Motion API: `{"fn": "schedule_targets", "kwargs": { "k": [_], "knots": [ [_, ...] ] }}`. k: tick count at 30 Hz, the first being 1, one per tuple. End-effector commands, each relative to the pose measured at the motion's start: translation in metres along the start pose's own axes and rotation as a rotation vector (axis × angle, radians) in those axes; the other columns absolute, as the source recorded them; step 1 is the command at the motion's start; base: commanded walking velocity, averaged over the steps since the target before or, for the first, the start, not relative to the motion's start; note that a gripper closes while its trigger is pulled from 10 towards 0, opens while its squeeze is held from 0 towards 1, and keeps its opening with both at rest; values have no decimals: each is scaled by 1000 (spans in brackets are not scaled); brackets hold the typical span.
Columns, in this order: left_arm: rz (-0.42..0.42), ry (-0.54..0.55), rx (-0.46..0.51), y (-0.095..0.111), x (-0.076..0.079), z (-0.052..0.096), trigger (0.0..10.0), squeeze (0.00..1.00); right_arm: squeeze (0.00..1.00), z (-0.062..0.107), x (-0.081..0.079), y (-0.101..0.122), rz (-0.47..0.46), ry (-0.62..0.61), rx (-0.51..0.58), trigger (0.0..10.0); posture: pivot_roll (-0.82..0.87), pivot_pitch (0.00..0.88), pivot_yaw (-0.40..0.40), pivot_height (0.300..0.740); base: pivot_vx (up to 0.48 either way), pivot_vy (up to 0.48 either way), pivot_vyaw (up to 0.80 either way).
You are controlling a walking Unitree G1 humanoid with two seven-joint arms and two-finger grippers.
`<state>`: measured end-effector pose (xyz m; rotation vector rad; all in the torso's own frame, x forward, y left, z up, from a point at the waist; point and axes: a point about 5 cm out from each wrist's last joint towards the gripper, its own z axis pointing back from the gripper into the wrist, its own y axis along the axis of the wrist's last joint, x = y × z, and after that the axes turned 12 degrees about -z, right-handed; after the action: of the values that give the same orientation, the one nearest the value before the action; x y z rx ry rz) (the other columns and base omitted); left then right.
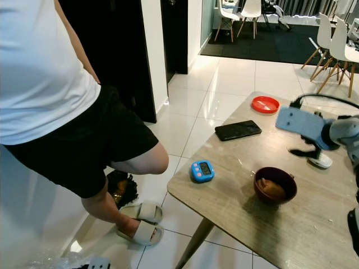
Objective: Restocking fridge
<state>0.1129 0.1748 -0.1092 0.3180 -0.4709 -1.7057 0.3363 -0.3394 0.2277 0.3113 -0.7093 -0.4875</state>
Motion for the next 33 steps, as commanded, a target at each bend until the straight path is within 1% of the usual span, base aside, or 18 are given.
{"fn": "schedule_targets", "kwargs": {
  "k": [1, 3, 5, 10, 11, 13, 17, 20, 21, 22, 23, 27, 30, 31, 33],
  "knots": [
    [-1, -68, -46, -12, 21, -1, 10000, 0, 0, 2, -2, -3, -6, 48, 1, 10000, 24, 0, -17, 739, 0, 0, 0],
    [-2, -68, -45, -12, 20, -1, 10000, 0, 0, 3, -2, -3, -1, 60, 0, 10000, 24, 0, -17, 739, 0, 0, 0],
    [-3, -66, -43, -11, 17, 0, 10000, 0, 0, 5, 2, -4, 22, 35, -19, 10000, 21, 0, -16, 739, 0, 0, 0],
    [2, -57, -38, -11, 5, 2, 10000, 0, 0, 5, 4, -5, 94, 7, -69, 10000, 19, 0, -16, 739, 0, 0, 0],
    [5, -52, -39, -13, -1, 4, 10000, 0, 0, 3, 3, -6, 114, -4, -93, 10000, 18, 0, -17, 739, 0, 0, 0],
    [7, -48, -42, -15, -5, 5, 10000, 0, 0, 0, 2, -8, 136, -12, -119, 10000, 16, 0, -20, 739, 0, 0, 0],
    [10, -43, -49, -19, -10, 8, 10000, 0, 0, -8, -4, -14, 189, -12, -176, 10000, 16, 0, -20, 739, 0, 0, 0],
    [11, -41, -53, -20, -11, 8, 10000, 0, 0, -12, -7, -13, 211, -13, -182, 10000, 16, 0, -20, 739, 0, 0, 0],
    [11, -42, -57, -20, -8, 7, 10000, 0, 0, -14, -9, -10, 230, 19, -180, 10000, 16, 0, -18, 739, 0, 0, 0],
    [11, -42, -57, -20, -8, 7, 10000, 0, 0, -14, -9, -10, 230, 19, -180, 10000, 16, 0, -18, 739, 0, 0, 0],
    [11, -44, -61, -19, -3, 6, 10000, 0, 0, -14, -11, -8, 245, 49, -175, 10000, 15, 0, -18, 739, 0, 0, 0],
    [10, -50, -63, -18, 4, 4, 10000, 0, 0, -14, -12, -6, 259, 75, -167, 10000, 15, 0, -18, 739, 0, 0, 0],
    [10, -58, -63, -15, 12, 1, 10000, 0, 0, -15, -14, -3, 294, 114, -158, 10000, 13, 0, -18, 739, 0, 0, 0],
    [10, -58, -63, -15, 12, 1, 10000, 0, 0, -15, -14, -3, 294, 114, -158, 10000, 13, 0, -18, 739, 0, 0, 0],
    [10, -64, -64, -13, 19, 0, 10000, 0, 0, -16, -15, 5, 331, 147, -141, 10000, 12, 0, -18, 739, 0, 0, 0]
  ]
}}
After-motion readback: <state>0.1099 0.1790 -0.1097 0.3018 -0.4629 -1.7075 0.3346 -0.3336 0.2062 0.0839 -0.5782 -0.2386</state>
